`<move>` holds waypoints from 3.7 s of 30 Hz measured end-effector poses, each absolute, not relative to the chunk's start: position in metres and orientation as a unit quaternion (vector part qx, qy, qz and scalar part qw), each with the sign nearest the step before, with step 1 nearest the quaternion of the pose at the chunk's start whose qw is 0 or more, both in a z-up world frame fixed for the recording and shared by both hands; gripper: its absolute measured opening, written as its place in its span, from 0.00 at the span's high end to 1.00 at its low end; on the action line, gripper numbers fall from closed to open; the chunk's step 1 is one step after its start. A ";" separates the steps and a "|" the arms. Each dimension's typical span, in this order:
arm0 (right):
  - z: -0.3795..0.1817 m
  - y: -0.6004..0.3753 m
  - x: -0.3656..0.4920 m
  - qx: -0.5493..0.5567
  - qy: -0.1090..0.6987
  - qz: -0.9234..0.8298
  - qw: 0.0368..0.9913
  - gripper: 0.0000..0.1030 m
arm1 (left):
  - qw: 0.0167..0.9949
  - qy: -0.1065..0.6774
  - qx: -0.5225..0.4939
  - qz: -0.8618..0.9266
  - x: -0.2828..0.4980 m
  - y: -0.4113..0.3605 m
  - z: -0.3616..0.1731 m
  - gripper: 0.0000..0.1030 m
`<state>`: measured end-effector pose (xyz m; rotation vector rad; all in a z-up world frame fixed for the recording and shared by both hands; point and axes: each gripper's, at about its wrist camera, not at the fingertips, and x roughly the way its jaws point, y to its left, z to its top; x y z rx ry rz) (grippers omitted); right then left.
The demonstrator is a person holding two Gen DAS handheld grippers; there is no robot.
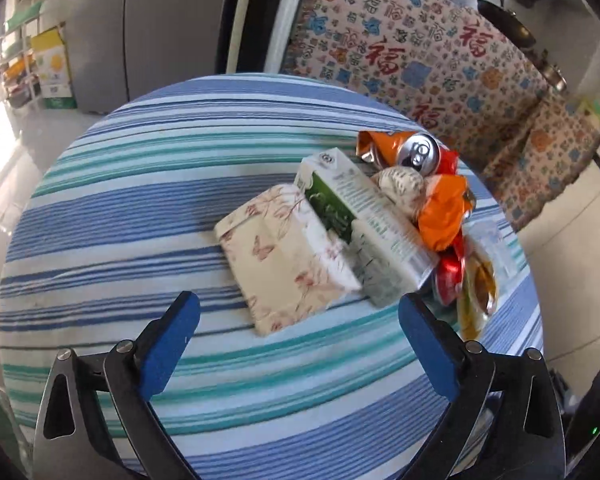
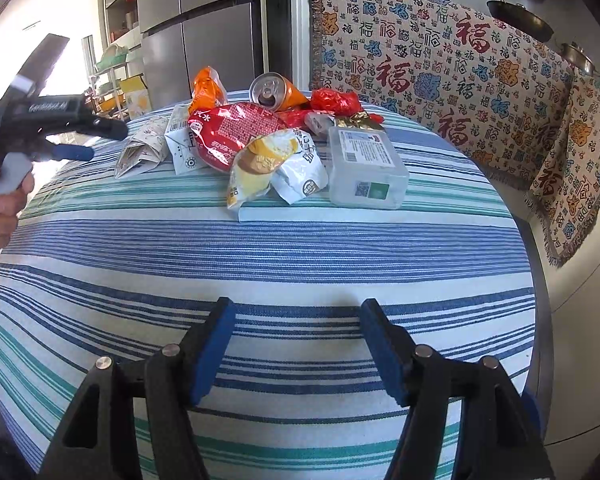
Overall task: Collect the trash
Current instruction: 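Grasp the white floral paper box with the left gripper, then grasp the clear plastic box with the right gripper while the left holds the floral box, then carry the floral box and plastic box to the blue basket and release both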
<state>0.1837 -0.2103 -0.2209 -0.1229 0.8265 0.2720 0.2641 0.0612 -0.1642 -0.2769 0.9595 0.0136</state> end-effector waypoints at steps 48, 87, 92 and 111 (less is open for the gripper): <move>-0.215 -0.225 0.311 -0.038 0.463 0.072 0.883 0.29 | 0.887 0.460 0.027 -0.003 0.196 0.000 -0.206 0.00; -0.184 -0.242 0.259 -0.031 0.522 0.111 0.845 0.41 | 0.872 0.484 -0.017 -0.071 0.196 0.013 -0.189 0.31; -0.183 -0.266 0.242 0.003 0.516 0.111 0.850 0.41 | 0.873 0.477 -0.024 -0.098 0.188 -0.005 -0.179 0.31; -0.177 -0.445 0.170 0.115 0.477 -0.007 0.871 0.41 | 0.842 0.462 0.004 -0.278 0.189 -0.231 -0.148 0.31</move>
